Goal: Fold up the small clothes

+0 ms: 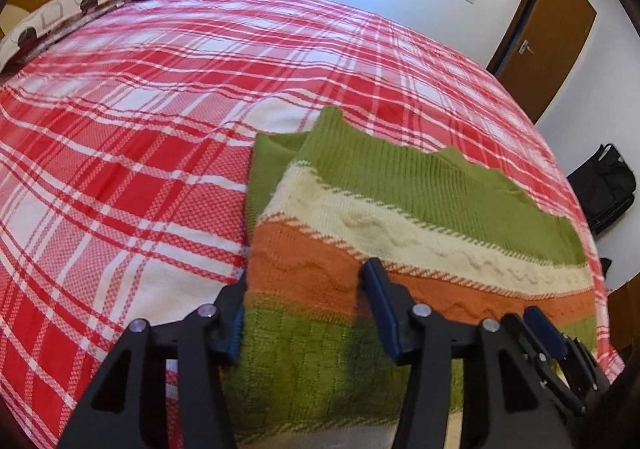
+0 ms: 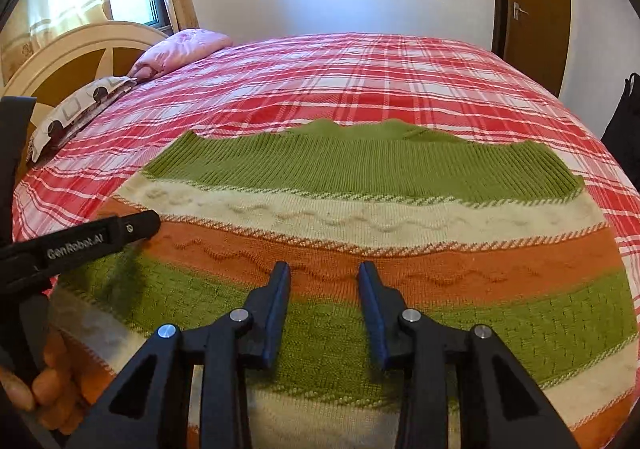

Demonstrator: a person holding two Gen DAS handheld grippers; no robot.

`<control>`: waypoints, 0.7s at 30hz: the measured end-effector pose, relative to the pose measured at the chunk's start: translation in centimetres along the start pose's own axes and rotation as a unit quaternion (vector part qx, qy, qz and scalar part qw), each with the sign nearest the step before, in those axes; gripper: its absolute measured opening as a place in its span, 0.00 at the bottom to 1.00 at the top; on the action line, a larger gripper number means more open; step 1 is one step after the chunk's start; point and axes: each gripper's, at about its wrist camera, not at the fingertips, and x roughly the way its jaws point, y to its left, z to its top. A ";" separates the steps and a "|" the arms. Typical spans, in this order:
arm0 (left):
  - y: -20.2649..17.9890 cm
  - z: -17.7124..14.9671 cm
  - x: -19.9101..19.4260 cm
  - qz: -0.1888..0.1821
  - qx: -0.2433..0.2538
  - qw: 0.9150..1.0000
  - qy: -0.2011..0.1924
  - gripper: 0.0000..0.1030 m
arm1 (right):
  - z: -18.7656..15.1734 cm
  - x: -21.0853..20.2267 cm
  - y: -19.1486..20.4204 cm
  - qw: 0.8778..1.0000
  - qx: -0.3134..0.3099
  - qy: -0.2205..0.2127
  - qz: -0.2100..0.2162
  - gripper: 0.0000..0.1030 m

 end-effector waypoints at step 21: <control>-1.6 -0.4 -0.4 0.038 0.036 0.998 -0.025 0.30 | -0.3 -0.1 0.2 1.000 -0.004 -0.008 -0.005 0.36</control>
